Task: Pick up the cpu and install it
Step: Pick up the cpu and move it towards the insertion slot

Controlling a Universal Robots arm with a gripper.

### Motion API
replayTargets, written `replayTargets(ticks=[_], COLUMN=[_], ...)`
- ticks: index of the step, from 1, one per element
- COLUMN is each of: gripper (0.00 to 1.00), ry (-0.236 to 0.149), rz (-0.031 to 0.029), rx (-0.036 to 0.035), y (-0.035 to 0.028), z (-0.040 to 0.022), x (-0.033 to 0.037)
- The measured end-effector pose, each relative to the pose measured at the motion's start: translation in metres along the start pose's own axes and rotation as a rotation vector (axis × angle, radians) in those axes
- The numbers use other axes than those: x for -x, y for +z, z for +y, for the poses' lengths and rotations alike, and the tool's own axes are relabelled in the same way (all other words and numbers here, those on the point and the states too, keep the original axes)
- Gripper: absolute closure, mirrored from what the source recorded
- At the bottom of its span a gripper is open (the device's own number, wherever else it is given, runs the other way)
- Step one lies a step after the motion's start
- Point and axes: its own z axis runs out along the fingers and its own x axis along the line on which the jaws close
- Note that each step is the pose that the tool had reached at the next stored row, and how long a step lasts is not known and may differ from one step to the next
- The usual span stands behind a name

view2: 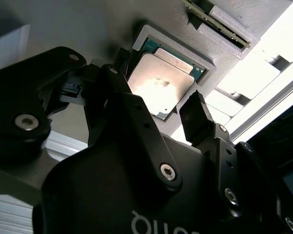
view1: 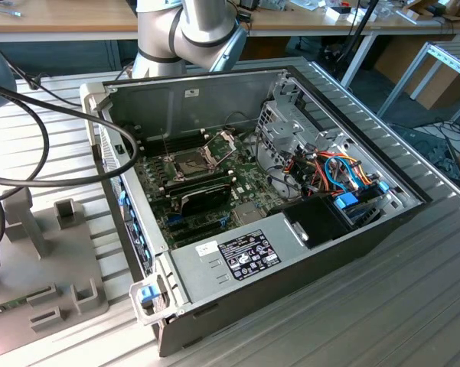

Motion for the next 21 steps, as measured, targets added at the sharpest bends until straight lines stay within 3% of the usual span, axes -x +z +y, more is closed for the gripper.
replayTargets(ticks=[8, 10, 11, 21], gripper=[0.31, 0.33, 0.4, 0.4], ry=[0.0, 0.0, 0.0, 0.0], rz=[0.0, 0.0, 0.0, -0.0001], rx=[0.0, -0.0001, 0.0, 0.0], y=[-0.0002, -0.0002, -0.0002, -0.0013], z=[0.0, 0.0, 0.0, 0.0001], x=[0.0, 0.0, 0.0, 0.0006])
